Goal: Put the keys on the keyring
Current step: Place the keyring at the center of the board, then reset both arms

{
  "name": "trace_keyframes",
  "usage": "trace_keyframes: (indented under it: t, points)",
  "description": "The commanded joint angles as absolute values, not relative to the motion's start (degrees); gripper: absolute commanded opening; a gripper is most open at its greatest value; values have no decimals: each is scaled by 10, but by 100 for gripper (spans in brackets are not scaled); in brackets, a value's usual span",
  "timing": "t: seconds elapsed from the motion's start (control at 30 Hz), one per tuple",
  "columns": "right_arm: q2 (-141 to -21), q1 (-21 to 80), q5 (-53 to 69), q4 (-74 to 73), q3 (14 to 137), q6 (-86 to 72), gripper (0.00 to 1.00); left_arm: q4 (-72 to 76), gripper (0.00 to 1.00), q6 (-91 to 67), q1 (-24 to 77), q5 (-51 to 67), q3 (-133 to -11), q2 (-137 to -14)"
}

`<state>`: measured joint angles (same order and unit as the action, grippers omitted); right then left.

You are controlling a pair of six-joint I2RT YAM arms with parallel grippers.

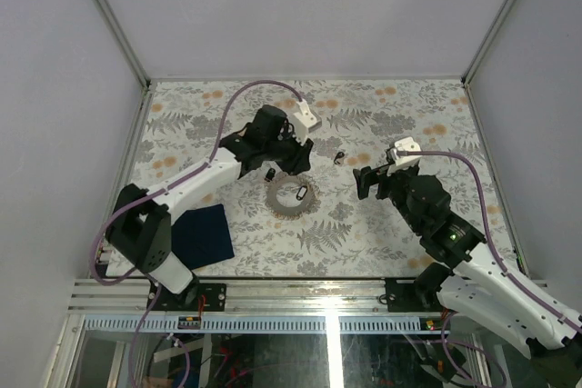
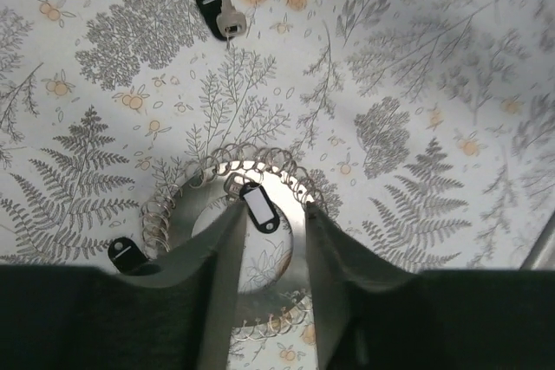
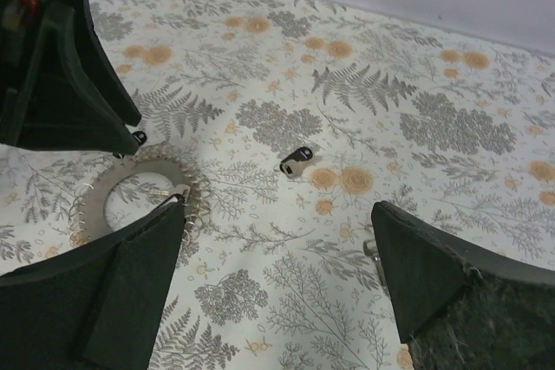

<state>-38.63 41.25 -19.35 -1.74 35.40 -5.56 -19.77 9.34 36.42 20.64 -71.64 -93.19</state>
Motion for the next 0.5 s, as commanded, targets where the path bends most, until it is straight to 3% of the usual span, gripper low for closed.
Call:
trace_keyframes:
  t: [0.0,0.17,0.3,0.47]
  points:
    - [-361,413,-147,52,346,-20,97,-102,40,34,318,260,-673,-864]
    - [-369,413,-147,-7,411,-21,99,-12,66,-50,249,257,-592,-756]
    - [-365,413,-171,-19,438,-6,99,-7,98,-74,203,219,-553,-673]
    - [-376,412,-195,-58,470,23,99,-57,100,-78,191,89,-539,-565]
